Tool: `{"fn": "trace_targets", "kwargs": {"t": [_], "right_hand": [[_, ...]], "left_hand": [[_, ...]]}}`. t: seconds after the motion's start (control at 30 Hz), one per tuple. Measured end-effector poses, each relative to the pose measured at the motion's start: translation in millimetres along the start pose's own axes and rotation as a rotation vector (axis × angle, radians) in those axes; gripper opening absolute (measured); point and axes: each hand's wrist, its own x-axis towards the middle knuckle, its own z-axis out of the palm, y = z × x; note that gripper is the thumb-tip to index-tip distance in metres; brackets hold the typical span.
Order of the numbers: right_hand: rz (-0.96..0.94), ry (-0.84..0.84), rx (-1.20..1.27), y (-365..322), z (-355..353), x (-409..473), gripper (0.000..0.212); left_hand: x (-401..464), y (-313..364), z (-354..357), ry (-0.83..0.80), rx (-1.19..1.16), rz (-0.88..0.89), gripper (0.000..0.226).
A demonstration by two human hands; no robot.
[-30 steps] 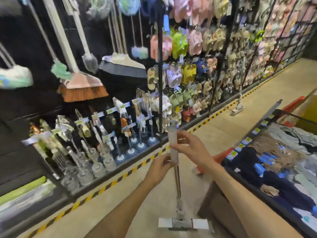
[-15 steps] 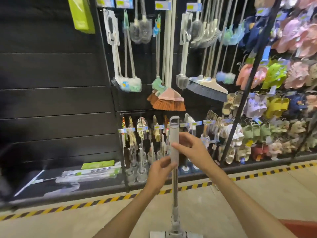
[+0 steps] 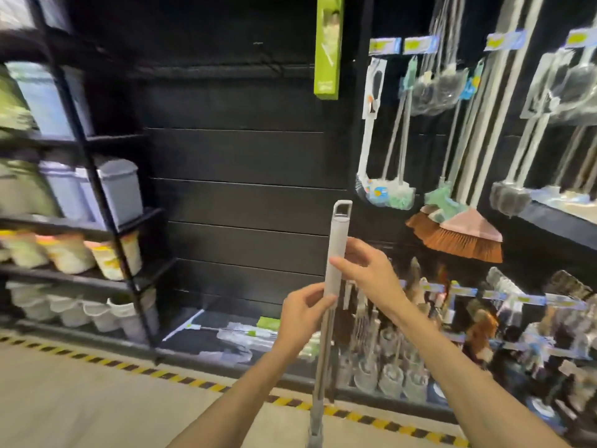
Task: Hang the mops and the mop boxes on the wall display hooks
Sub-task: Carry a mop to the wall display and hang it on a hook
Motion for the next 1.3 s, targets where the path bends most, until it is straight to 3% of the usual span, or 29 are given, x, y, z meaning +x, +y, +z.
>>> {"fn": "trace_targets", "kwargs": {"t": [0.37, 0.6, 0.83, 1.03, 1.3], "right_hand": [[-0.125, -0.114, 0.084, 10, 116, 177, 0.047], [-0.164, -0.182, 0.183, 13, 154, 303, 0.035], [-0.206, -0.163, 0.245, 20, 177, 415, 0.038], [-0.262, -0.097, 0.200, 28, 185, 495, 0.034], [-0.295, 0.106, 0.075, 32, 194, 593, 0.048]], "left_hand": [[134, -19, -135, 0.208, 0.019, 0.024, 0.028], [234, -18, -185, 0.321, 0.012, 0.074, 0.015], [336, -19, -218, 0.373, -0.092, 0.104, 0.014], [430, -35, -241, 0.318, -0.156, 0.154, 0.020], [554, -45, -274, 0.146, -0.221, 0.228, 0.015]]}}
